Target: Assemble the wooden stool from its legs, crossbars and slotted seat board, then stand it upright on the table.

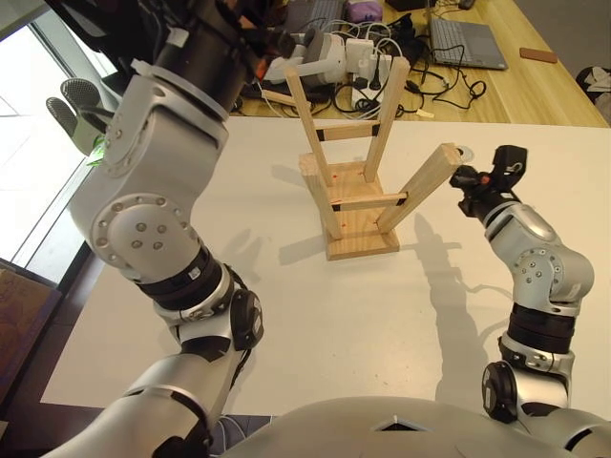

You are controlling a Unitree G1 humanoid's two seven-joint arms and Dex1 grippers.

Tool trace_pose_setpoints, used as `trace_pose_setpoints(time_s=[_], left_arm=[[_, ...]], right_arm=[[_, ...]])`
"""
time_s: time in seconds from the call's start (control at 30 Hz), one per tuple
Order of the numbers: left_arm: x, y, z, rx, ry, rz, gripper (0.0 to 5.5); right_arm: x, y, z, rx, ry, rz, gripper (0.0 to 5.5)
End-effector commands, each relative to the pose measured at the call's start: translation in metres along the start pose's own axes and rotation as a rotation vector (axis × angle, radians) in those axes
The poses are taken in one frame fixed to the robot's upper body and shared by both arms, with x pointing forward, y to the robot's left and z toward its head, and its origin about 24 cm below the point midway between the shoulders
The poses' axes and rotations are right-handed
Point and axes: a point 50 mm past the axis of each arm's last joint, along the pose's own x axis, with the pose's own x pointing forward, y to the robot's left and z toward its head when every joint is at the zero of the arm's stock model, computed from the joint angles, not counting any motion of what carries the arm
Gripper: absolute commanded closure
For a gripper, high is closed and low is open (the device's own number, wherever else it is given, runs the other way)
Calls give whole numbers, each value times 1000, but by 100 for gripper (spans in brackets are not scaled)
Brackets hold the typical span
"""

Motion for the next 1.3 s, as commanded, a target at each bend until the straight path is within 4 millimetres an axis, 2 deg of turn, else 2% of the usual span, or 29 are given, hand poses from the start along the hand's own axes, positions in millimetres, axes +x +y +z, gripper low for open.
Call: trace_pose_setpoints(time_s=[0.03,0.13,0.23,0.3,0.33,0.4,0.43,0.5,0.67,0.83,0.97,1.13,1.3], left_arm=[[6,2,0,10,11,3,397],[14,2,-3,13,24,-6,397],[18,4,-16,1,76,-8,397],[10,9,-54,-19,245,45,397],[1,3,-80,-31,376,41,397],[-32,-22,-135,-15,697,-59,397],[-47,-33,-153,-5,807,-105,397],[-59,-41,-166,12,878,-123,397],[-20,-13,-123,51,574,30,397],[-6,0,-91,64,420,85,397],[-5,1,-72,58,343,96,397],[-11,7,-63,51,312,126,397],[-26,38,-62,23,274,349,397]], right_arm=[[1,-16,17,-55,-105,-147,550],[2,-21,18,-85,-124,-198,550],[3,-18,16,-97,-129,-187,550],[2,-16,15,-105,-130,-178,550],[2,-17,15,-108,-128,-178,550],[1,-19,13,-113,-118,-187,550],[1,-20,12,-117,-110,-189,550],[0,-19,10,-118,-98,-187,550],[-1,-18,6,-113,-87,-179,550],[1,-17,6,-113,-80,-171,550],[4,-17,4,-122,-65,-163,550],[18,-12,9,-142,-65,-111,550],[51,17,11,-115,-71,60,550]])
